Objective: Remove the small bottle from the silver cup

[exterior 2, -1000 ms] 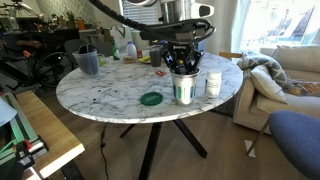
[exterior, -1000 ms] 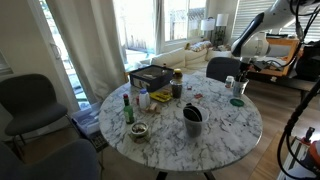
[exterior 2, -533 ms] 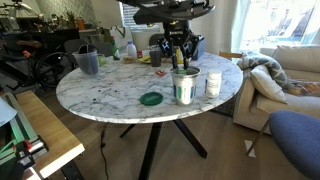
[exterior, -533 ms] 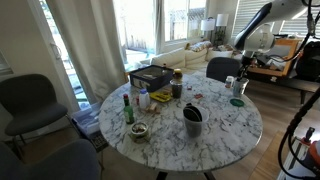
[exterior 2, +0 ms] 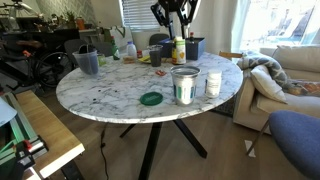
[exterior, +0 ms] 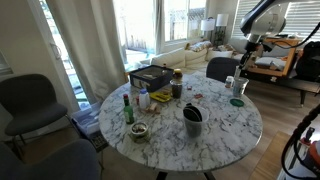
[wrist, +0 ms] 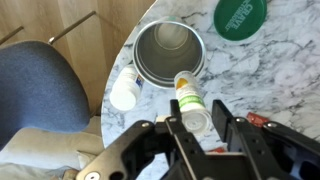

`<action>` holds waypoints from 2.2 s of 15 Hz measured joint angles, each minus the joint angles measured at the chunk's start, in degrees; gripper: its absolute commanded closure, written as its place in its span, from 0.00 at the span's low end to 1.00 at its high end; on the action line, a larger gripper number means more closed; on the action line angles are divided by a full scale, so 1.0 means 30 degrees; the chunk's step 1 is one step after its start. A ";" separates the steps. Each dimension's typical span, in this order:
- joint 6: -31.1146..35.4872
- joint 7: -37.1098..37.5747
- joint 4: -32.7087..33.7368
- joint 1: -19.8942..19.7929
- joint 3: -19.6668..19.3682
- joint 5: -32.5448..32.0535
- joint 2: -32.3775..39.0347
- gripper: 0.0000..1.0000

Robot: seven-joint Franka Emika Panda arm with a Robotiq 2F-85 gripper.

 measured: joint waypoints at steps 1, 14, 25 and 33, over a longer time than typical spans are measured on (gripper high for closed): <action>-0.0413 -0.0264 -0.0067 0.0155 -0.0006 0.0001 -0.0478 0.88; -0.3605 -0.1155 -0.0756 0.2698 -0.0127 0.0559 -0.1467 0.88; 0.0588 0.1223 0.1237 0.3877 0.1086 0.2792 0.2702 0.88; 0.4318 0.2104 0.1433 0.3564 0.1892 0.2778 0.5598 0.88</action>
